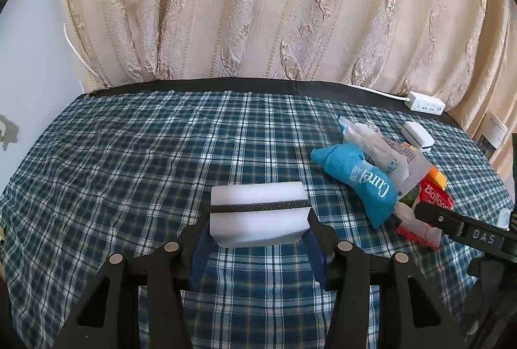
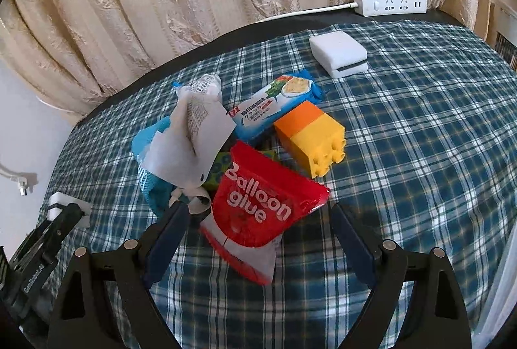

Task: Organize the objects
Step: 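Grasp the red Balloon glue bag with the right tool while the left holds the sponge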

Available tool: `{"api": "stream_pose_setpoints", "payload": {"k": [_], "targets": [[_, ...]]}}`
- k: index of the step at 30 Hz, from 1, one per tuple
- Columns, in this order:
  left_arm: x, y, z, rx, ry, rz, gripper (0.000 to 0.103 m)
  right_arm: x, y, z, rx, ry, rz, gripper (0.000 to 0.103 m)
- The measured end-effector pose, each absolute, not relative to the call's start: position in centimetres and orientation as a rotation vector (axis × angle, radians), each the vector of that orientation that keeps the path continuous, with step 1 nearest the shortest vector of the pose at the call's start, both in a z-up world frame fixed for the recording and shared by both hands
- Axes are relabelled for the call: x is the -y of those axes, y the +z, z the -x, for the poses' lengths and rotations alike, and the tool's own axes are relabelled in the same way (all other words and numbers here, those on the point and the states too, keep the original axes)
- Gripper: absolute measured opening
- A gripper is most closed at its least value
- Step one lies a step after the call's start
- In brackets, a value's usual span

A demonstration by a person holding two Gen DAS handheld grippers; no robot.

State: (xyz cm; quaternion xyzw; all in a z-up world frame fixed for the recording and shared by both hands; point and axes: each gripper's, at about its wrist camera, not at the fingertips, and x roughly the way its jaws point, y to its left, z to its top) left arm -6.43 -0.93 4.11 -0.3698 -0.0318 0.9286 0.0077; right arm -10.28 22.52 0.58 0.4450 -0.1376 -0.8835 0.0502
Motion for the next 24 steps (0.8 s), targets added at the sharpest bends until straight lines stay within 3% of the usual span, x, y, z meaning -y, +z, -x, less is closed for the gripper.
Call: {"api": "stream_pose_setpoints", "payload": {"k": [10,15,20,24], "targets": [[0.8,4.1,6.3,0.100,2.903,1.158,0.054,-21.3,0.5,10.7,0.308,-2.746,-1.326,0.088],[0.6,3.9,6.3,0.096,2.900,1.159,0.054,-20.8,0.4,11.0,0.229,-2.781,-1.318,0.076],[0.3,3.8,6.3,0.089,2.891,1.162,0.054,-20.5,0.4,10.8,0.153,-2.791,-1.318,0.054],[0.0,3.8,6.2,0.084,2.889,1.158,0.054,-20.8,0.4,10.1,0.140,-2.792,-1.313,0.054]]}}
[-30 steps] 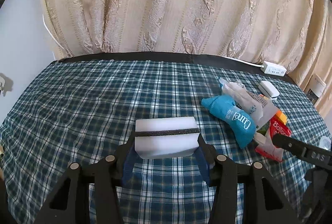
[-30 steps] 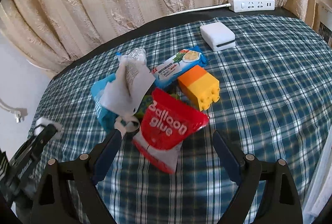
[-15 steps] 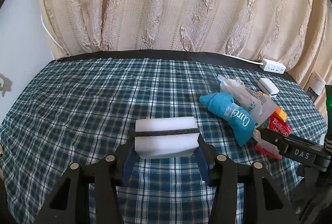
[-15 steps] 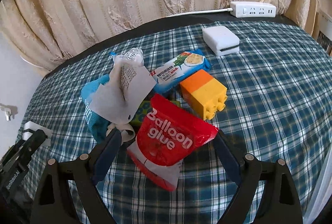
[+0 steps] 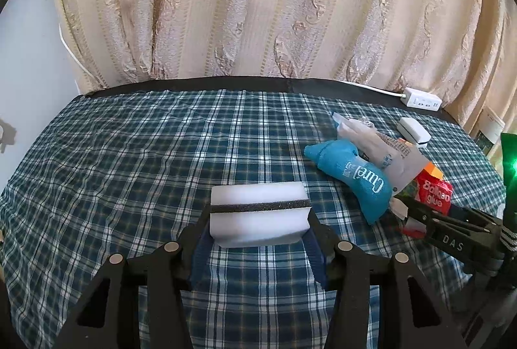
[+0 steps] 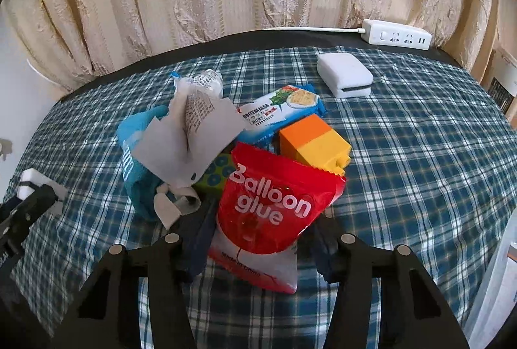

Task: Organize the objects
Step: 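Grasp the red Balloon glue bag with the right tool while the left holds the sponge, then lift the red glue bag with the right tool toward the bowl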

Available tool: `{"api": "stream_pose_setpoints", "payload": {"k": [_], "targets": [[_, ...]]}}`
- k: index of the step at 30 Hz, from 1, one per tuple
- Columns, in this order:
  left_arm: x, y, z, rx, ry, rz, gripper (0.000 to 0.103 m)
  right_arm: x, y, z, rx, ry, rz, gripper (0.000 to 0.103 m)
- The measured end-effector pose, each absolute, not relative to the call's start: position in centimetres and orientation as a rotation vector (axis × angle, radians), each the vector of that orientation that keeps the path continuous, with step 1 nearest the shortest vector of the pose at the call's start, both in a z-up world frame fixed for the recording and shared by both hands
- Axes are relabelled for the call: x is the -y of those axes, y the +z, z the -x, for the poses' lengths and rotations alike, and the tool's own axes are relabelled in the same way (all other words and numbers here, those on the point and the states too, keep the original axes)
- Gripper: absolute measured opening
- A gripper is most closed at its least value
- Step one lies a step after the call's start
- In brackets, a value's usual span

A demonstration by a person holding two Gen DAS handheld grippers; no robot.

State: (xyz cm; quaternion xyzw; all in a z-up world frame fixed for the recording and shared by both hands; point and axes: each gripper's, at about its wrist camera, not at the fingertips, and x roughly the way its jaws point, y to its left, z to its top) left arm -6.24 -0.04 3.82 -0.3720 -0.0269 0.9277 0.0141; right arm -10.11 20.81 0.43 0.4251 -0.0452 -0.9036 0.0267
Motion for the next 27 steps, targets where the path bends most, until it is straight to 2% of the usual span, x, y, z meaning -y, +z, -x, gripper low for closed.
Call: {"api": "stream_pose_setpoints", "payload": {"k": [27], "targets": [[-1.2,3.9,5.5,0.047,2.854,1.128,0.054,-23.3,2.7,3.7,0.252,-2.780,-1.240,0.050]]}}
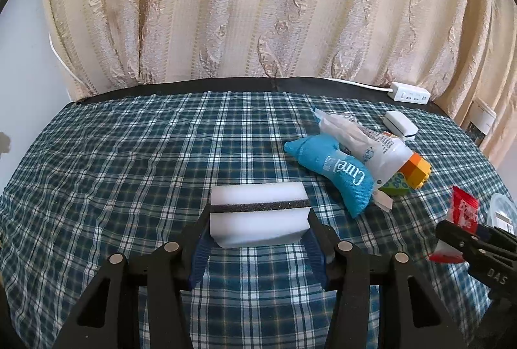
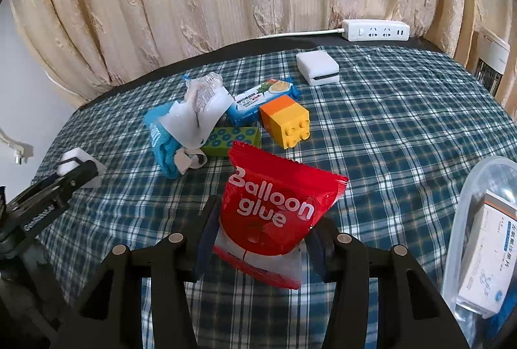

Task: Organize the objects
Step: 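Lift the red glue bag with the right tool toward the bowl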

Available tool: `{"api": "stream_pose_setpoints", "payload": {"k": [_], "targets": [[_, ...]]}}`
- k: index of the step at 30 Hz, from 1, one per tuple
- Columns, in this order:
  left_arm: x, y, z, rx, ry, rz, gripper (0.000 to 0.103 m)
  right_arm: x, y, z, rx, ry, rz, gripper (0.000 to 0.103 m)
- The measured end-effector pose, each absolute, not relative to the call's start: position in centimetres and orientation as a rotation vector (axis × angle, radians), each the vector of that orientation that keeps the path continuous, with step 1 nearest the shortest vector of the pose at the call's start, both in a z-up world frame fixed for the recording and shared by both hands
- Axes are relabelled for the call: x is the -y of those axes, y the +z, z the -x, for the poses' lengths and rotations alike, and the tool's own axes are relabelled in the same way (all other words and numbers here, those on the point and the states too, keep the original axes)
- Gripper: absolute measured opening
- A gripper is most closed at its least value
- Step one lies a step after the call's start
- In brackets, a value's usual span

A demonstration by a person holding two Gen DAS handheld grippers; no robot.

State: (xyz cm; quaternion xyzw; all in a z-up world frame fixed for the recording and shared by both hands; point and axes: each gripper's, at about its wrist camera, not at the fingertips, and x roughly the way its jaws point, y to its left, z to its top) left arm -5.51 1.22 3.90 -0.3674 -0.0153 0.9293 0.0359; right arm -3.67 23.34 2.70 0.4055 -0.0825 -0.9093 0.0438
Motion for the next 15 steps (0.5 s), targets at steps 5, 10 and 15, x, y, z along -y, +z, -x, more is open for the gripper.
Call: {"api": "stream_pose_setpoints", "payload": {"k": [5,10,15], "targets": [[-1.7,4.0,5.1,0.036,2.835,1.107,0.054,-23.6,3.5,2.5,0.259,-2.788,-1.210,0.050],[-2.4,4.0,4.9,0.025,2.804,1.097,0.054,-24.3,4.3,1.1,0.276,-2.807,-1.178,0.050],[-2.7,3.8,4.8,0.013,2.793,1.096,0.054,-25.8,5.2,-0.1,0.300,-2.841,-1.154,0.050]]}}
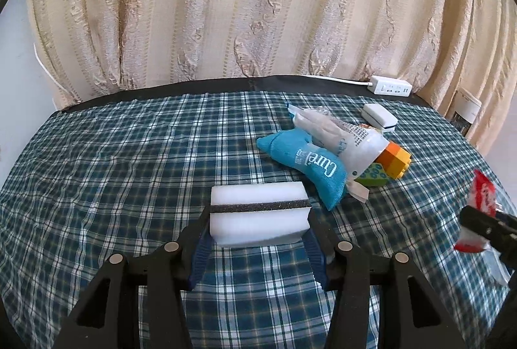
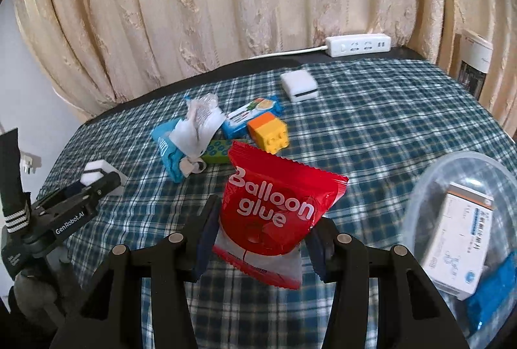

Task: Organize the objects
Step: 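Lift the red glue bag with the right tool toward the bowl, then lower the red glue bag into the clear bowl and open the right tool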

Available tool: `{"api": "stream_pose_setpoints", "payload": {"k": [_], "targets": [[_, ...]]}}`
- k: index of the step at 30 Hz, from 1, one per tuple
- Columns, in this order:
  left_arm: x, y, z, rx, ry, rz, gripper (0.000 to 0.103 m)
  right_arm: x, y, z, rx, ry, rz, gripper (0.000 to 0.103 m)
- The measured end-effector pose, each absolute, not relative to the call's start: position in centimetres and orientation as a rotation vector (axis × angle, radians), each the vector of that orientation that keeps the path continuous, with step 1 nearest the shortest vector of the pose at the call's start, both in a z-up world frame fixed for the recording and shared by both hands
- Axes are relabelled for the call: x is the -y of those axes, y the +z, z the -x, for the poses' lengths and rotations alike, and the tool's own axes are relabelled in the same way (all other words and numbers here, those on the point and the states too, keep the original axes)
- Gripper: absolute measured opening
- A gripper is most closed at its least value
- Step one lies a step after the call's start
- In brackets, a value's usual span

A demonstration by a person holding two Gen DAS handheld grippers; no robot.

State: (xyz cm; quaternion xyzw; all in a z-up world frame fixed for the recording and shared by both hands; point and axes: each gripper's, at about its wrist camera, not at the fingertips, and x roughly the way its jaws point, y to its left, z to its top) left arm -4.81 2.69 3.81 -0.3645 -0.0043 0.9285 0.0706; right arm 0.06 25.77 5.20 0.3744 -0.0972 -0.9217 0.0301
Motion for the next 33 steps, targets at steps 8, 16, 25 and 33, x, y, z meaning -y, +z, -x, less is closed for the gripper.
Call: {"api": "stream_pose_setpoints", "payload": {"k": [8,16,25,33], "targets": [[-2.9,3.4,4.9,-0.001,2.788,1.108,0.054,-29.2,6.1,-2.0,0.362,-2.916,-1.129,0.050],[-3.0,2.9,5.1,0.005,2.771,1.137,0.054,-34.4,7.0,-4.6,0.433,-3.031,-1.119,0.050],[-3.7,2.7,4.9,-0.025,2.758,1.144,0.054,-40.3,7.3,-7.5,0.523,-3.149,-1.149,0.050],[-4.6,3.6,4.1,-0.037,2.750,1.121,0.054,-44.9,6.4,-8.6,0.604,-3.209,-1.203,0.051]]}}
